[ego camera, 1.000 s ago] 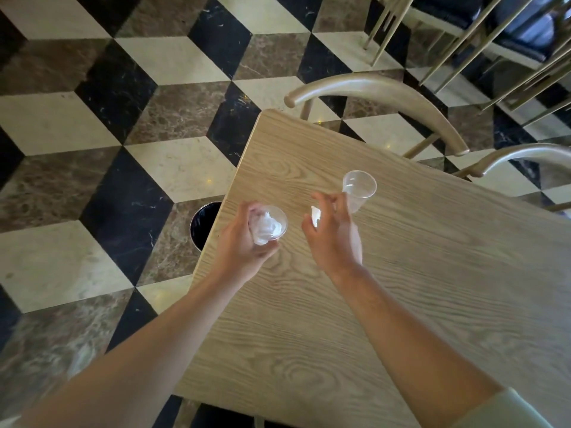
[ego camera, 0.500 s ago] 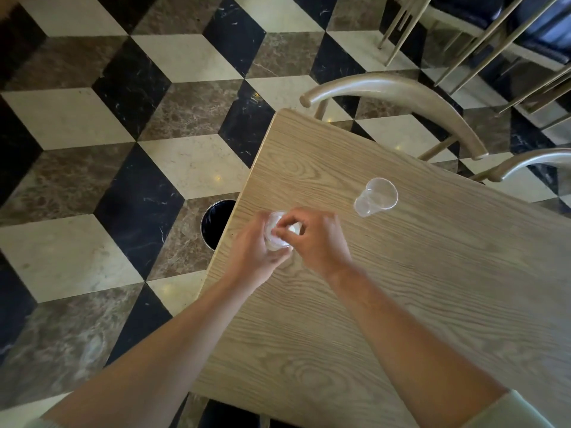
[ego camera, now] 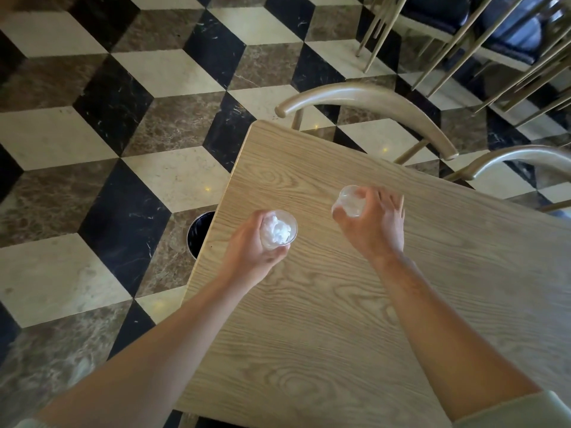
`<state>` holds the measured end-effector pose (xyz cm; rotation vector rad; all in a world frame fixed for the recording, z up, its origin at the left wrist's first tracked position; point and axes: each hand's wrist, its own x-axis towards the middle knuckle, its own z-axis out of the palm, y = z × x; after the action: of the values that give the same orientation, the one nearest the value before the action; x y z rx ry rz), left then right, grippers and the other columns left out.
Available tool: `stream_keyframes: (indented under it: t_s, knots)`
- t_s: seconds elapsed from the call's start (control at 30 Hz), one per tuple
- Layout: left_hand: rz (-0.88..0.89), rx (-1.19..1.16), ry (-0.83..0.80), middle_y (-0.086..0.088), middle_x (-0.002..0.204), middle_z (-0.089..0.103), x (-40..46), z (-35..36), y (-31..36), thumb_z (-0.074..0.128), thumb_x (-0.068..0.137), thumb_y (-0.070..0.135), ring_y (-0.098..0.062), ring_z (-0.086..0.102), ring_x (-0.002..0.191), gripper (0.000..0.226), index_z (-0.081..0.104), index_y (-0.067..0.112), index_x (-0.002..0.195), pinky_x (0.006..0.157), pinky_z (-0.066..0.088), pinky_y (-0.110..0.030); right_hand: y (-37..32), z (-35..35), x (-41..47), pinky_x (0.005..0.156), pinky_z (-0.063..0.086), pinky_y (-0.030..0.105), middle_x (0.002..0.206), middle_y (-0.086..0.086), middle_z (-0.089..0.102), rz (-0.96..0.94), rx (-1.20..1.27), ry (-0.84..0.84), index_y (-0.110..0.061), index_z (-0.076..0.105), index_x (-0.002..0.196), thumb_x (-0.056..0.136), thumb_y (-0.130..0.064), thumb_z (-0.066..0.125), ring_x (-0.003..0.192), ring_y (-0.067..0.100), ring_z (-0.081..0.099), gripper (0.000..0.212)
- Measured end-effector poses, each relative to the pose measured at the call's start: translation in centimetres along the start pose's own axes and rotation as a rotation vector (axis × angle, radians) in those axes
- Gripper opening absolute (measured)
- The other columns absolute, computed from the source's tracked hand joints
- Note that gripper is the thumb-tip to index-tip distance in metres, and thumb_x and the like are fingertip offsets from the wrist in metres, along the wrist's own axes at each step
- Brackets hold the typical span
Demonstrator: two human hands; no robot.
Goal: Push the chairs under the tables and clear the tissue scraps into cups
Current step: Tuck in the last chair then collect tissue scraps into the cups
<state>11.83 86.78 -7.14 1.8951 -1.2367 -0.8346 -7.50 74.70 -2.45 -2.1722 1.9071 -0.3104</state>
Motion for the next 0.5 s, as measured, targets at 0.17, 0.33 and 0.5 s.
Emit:
stream_keyframes:
  t_s: [0.17,0.33,0.5]
  knots:
    - [0.056,0.022,-0.005,0.002,0.120,0.065,-0.1,0.3,0.2,0.086,0.075,0.025,-0.015,0.061,0.107,0.061,0.059,0.015,0.129,0.089,0.048,-0.029,1.2,1.1,0.5,0.085,0.049,0.039,0.117,0.010,0.069,0.029,-0.174,-0.358,-0.015,0.068,0.125,0.094,-0.039,0.066,0.115,0.032,0.058,0.039]
    - [0.086,0.097,0.010,-0.001,0.118,0.063,-0.5,-0.4,-0.5,0.084,0.073,0.021,-0.018,0.061,0.102,0.059,0.059,0.015,0.126,0.087,0.052,-0.037,-0.9,-1.8,-1.0,0.082,0.048,0.009,0.114,-0.009,0.078,-0.134,0.282,-0.275,-0.028,0.079,0.114,0.096,-0.028,0.066,0.101,0.004,0.069,0.022]
    - [0.116,0.115,0.007,-0.001,0.116,0.061,-1.6,-1.7,-0.5,0.082,0.071,0.023,-0.012,0.056,0.098,0.063,0.058,0.017,0.130,0.084,0.049,-0.025,-5.8,-2.6,-4.2,0.097,0.049,0.016,0.123,-0.011,0.075,-0.392,0.303,-0.591,-0.033,0.076,0.121,0.096,-0.036,0.065,0.112,0.000,0.065,0.027]
